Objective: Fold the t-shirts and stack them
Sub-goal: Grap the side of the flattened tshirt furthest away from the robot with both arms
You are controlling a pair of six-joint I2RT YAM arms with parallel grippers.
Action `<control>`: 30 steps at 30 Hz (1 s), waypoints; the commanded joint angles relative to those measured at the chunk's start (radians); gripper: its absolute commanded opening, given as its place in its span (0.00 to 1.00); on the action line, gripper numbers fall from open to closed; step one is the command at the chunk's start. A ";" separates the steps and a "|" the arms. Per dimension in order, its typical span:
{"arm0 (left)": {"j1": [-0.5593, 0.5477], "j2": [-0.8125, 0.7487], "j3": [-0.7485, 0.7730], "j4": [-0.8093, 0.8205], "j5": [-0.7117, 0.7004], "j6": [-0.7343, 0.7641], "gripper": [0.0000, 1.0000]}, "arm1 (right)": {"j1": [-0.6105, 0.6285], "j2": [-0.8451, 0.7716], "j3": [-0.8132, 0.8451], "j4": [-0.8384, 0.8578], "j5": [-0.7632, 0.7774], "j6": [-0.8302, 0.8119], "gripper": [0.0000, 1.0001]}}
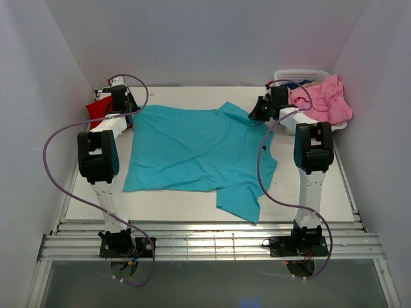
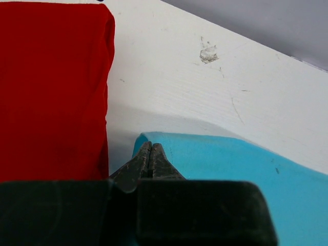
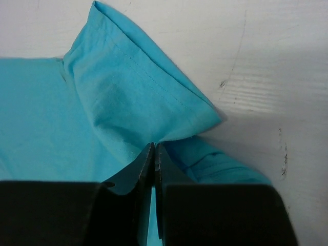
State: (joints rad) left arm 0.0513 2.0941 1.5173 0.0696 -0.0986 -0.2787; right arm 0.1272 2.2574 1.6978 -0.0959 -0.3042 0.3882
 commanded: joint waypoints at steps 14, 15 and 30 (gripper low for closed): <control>0.005 -0.132 -0.190 -0.007 -0.012 -0.053 0.00 | 0.020 -0.269 -0.199 0.012 0.004 -0.063 0.08; 0.005 -0.140 -0.201 -0.008 -0.018 -0.053 0.00 | 0.022 -0.280 -0.205 0.009 0.004 -0.063 0.08; 0.005 -0.137 -0.167 -0.041 -0.056 -0.043 0.00 | 0.031 -0.275 -0.175 -0.030 0.016 -0.084 0.08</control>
State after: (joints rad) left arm 0.0509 2.0296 1.3285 0.0486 -0.1276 -0.3286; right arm 0.1528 2.0022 1.4868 -0.1242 -0.2962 0.3275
